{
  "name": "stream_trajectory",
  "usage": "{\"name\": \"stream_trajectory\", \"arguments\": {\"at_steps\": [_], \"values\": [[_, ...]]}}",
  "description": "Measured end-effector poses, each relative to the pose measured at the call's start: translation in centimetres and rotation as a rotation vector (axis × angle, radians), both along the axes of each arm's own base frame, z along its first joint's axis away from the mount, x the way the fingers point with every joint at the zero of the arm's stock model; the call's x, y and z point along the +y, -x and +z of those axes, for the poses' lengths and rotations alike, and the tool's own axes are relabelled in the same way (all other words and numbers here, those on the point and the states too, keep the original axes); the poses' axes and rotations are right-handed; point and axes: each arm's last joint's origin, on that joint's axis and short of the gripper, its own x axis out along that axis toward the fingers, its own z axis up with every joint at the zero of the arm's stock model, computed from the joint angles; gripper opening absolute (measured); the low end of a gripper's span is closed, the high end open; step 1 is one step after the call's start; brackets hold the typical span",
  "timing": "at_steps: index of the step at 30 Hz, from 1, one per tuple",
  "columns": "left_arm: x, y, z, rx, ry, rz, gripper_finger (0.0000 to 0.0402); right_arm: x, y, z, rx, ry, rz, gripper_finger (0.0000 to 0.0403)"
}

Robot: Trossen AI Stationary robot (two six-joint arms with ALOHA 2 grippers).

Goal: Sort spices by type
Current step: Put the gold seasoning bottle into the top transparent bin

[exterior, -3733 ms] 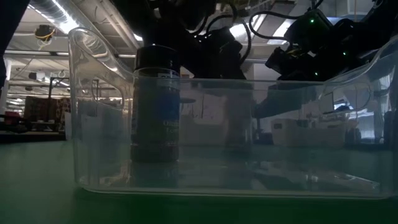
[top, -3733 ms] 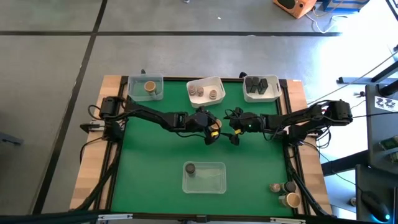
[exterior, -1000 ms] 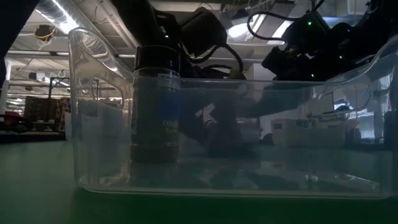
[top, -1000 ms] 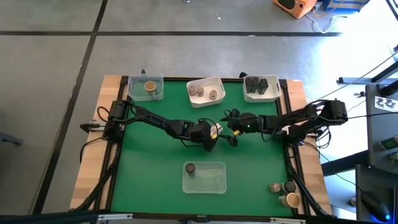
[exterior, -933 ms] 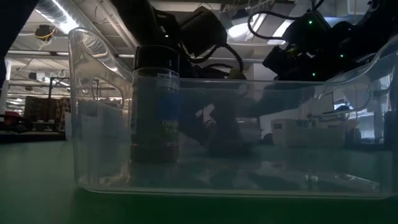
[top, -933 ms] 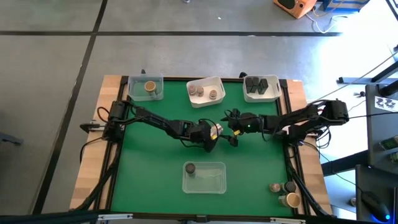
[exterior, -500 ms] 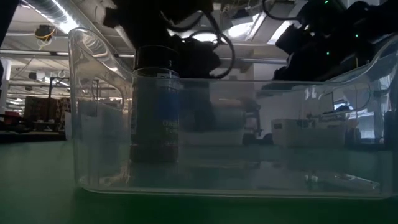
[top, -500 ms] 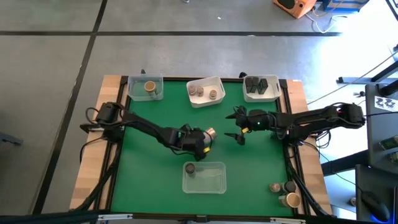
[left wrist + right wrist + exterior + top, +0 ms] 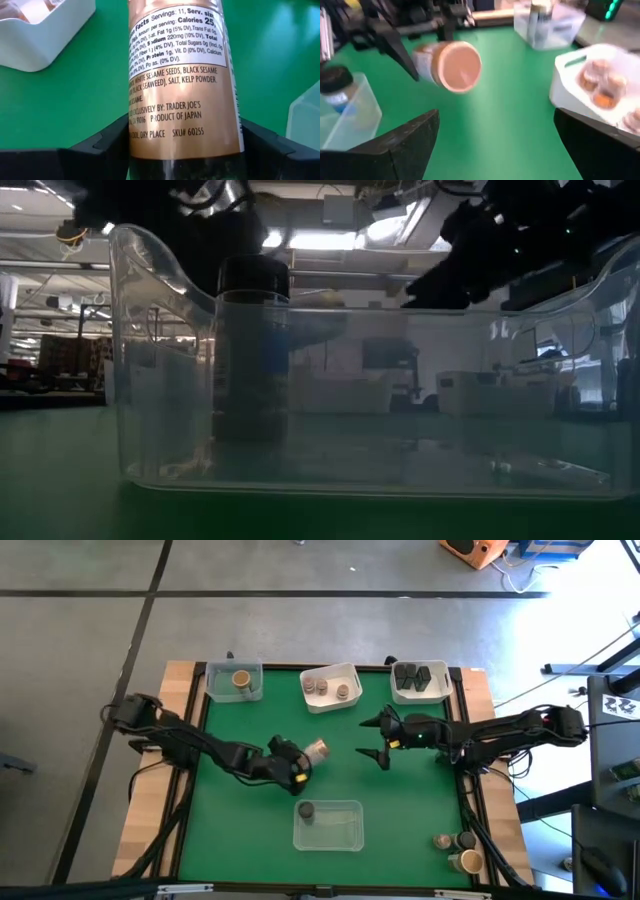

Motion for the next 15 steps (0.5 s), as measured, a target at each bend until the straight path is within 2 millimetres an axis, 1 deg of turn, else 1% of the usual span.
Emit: {"name": "stream_trajectory", "arguments": {"at_steps": [4,8,11,15], "values": [[1.1,1.8,-0.6,-0.114,-0.002,-0.011,0.0264,-0.2,-0.7,0.4,-0.09,0.022,0.012,0.0392],[2.0,3.2,-1.3,-0.209,0.014,-0.022,0.0264,-1.1,-1.5,0.0,-0.136,0.01,0.036,0.0392],[2.2,3.7,-1.2,-0.309,0.03,-0.051,0.0264,-1.9,-2.2,-0.5,-0.18,-0.037,0.077,0.0392],[2.3,4.2,-1.3,-0.391,0.047,-0.085,0.0264,-2.5,-4.1,-0.7,-0.191,-0.087,0.13,0.0392]]}}
